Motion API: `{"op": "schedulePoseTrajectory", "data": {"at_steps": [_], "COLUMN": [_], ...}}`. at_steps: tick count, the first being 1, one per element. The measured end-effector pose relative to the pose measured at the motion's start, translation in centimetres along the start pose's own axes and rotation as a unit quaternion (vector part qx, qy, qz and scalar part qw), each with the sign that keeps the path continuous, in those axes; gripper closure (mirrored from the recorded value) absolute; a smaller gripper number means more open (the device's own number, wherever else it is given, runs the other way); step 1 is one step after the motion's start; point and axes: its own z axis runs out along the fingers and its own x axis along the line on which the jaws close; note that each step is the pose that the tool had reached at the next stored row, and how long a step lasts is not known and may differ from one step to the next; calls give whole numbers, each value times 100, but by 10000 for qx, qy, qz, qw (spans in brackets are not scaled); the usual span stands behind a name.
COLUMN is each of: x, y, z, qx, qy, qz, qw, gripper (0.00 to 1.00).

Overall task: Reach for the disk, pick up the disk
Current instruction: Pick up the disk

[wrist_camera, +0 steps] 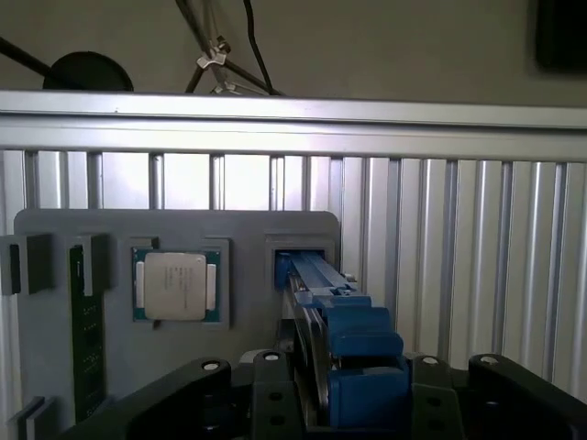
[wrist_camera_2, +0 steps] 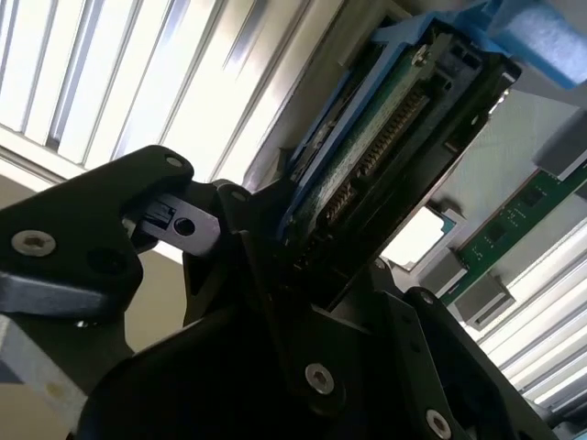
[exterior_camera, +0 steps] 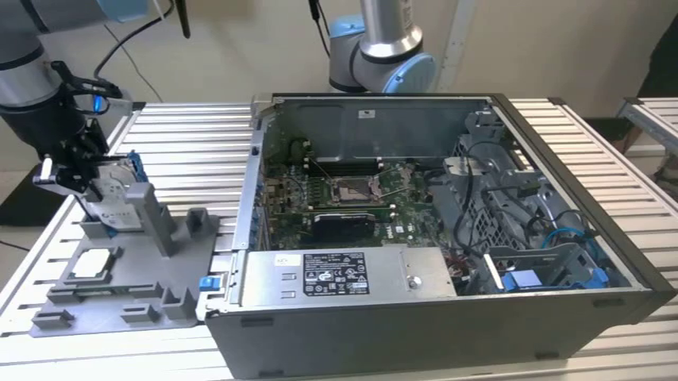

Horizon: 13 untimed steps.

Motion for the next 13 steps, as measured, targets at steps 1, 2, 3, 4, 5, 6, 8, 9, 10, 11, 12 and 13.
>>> {"op": "schedulePoseTrajectory", "data": {"at_steps": [1,2,3,4,5,6,8,9,10,11,12,13], "x": [0,0,0,-1,0,1,1,1,1,0,0,0], "y": [0,0,0,0,0,0,0,0,0,0,0,0], "z": [0,0,-1,-3,-5,-7,-8,-9,-10,-10,-10,-10], "qx": [0,1,1,2,2,2,2,1,0,1,1,1], "qy": [0,2,9,28,58,88,103,104,104,104,104,104], "qz": [0,1,1,1,1,1,0,0,0,0,0,1], "qw": [10000,10000,10000,10000,10000,10000,9999,9999,9999,9999,9999,9999], "gripper": [100,100,100,100,100,100,100,100,100,100,100,100]}}
